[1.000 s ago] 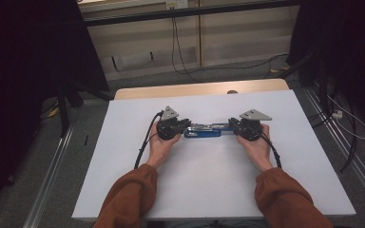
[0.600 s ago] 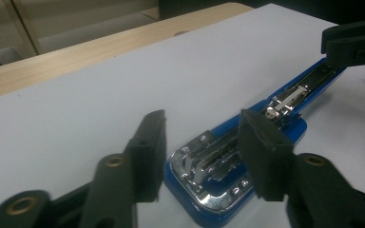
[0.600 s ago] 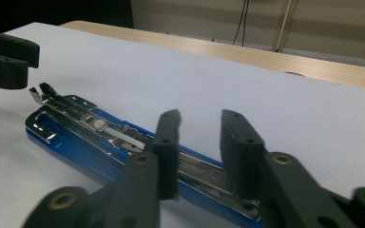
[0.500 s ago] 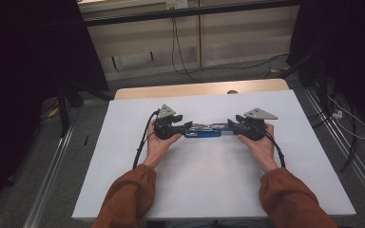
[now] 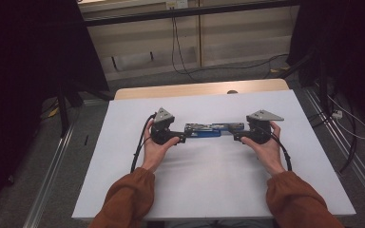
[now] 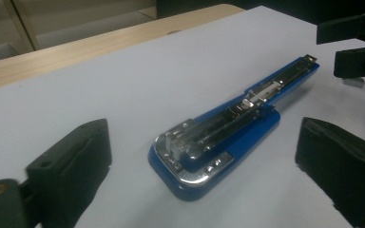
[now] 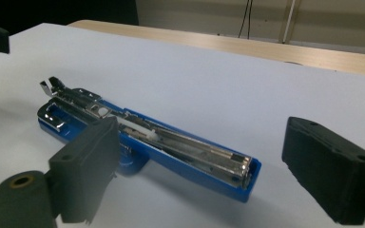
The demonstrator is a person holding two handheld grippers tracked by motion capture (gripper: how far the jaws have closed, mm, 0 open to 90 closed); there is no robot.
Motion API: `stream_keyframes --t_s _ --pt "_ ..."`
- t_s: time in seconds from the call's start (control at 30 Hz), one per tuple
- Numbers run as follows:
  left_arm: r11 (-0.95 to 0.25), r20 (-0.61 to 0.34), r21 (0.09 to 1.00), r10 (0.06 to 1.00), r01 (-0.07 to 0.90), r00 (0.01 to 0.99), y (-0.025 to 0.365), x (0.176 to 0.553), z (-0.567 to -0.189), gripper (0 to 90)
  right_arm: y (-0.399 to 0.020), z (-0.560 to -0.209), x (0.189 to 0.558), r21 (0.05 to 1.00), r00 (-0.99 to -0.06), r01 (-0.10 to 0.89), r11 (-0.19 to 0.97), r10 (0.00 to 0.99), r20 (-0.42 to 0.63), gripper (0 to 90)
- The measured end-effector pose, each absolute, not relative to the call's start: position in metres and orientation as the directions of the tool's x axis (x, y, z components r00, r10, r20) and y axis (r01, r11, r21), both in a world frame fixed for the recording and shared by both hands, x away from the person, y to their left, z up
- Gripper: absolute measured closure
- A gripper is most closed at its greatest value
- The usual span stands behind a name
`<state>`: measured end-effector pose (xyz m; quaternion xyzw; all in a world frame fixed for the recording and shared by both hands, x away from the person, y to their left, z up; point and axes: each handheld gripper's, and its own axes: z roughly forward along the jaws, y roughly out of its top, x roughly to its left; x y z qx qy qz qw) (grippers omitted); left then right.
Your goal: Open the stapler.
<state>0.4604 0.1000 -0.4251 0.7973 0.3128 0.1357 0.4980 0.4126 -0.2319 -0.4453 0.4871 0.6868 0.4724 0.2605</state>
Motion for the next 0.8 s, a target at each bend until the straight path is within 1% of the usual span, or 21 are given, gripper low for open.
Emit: stream_keyframes --t_s 0.17,0.27,0.57,0.7,0.8 --pt "-0.287 -0.110 0.892 0.613 0.351 0.782 0.109 0.449 -0.422 4.1 -0.236 -0.447 0.406 0.903 -0.397 0.421 0.085 0.912 0.099 8.2" --pt "-0.290 -0.090 0.891 0.642 0.350 0.761 0.115 0.445 -0.420 4.0 -0.240 -0.447 0.401 0.906 -0.395 0.414 0.088 0.914 0.092 6.2" --pt "-0.286 -0.090 0.889 0.658 0.359 0.748 0.133 0.425 -0.420 4.7 -0.247 -0.439 0.387 0.919 -0.397 0.383 0.093 0.915 0.073 6.7" --pt "-0.249 -0.117 0.895 0.670 0.371 0.733 0.145 0.416 -0.418 5.0 -0.250 -0.439 0.381 0.918 -0.390 0.386 0.090 0.918 0.074 6.7" --pt "-0.241 -0.114 0.899 0.678 0.366 0.726 0.154 0.409 -0.418 4.8 -0.252 -0.437 0.376 0.921 -0.386 0.380 0.090 0.920 0.069 6.9"
